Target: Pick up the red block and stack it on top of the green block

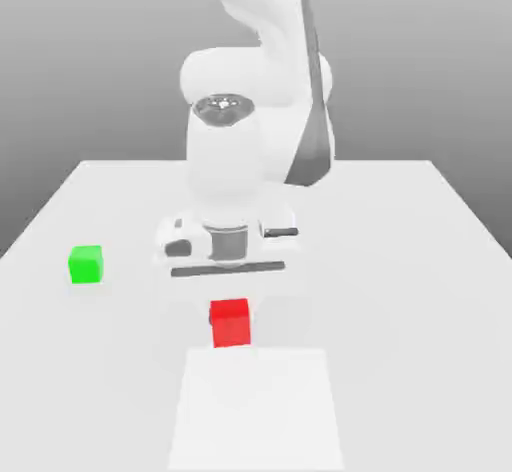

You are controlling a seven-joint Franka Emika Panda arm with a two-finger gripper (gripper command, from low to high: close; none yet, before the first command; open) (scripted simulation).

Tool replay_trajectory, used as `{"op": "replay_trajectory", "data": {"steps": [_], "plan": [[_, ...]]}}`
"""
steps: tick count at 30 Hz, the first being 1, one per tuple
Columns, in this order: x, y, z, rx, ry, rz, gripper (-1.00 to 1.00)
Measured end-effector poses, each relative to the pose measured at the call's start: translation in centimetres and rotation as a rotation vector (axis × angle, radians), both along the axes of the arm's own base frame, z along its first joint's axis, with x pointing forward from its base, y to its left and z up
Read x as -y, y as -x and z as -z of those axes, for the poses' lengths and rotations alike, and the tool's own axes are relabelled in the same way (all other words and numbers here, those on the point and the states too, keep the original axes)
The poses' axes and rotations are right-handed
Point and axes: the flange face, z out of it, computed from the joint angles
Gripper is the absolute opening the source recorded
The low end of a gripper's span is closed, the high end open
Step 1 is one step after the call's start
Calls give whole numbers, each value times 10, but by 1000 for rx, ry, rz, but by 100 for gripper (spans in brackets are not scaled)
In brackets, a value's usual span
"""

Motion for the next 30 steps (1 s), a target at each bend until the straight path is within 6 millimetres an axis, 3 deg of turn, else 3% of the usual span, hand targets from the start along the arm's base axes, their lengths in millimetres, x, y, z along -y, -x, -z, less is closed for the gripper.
{"op": "replay_trajectory", "data": {"steps": [3,7,11,15,17,19,30], "plan": [[54,15,-11,4,2,160,-100],[124,53,-23,7,4,387,-100],[183,108,-30,7,5,616,-100],[225,175,-33,4,2,846,-100],[240,211,-33,1,-1,961,-100],[246,231,-30,2,-15,1022,-100],[248,227,5,20,-73,1031,-100]]}}
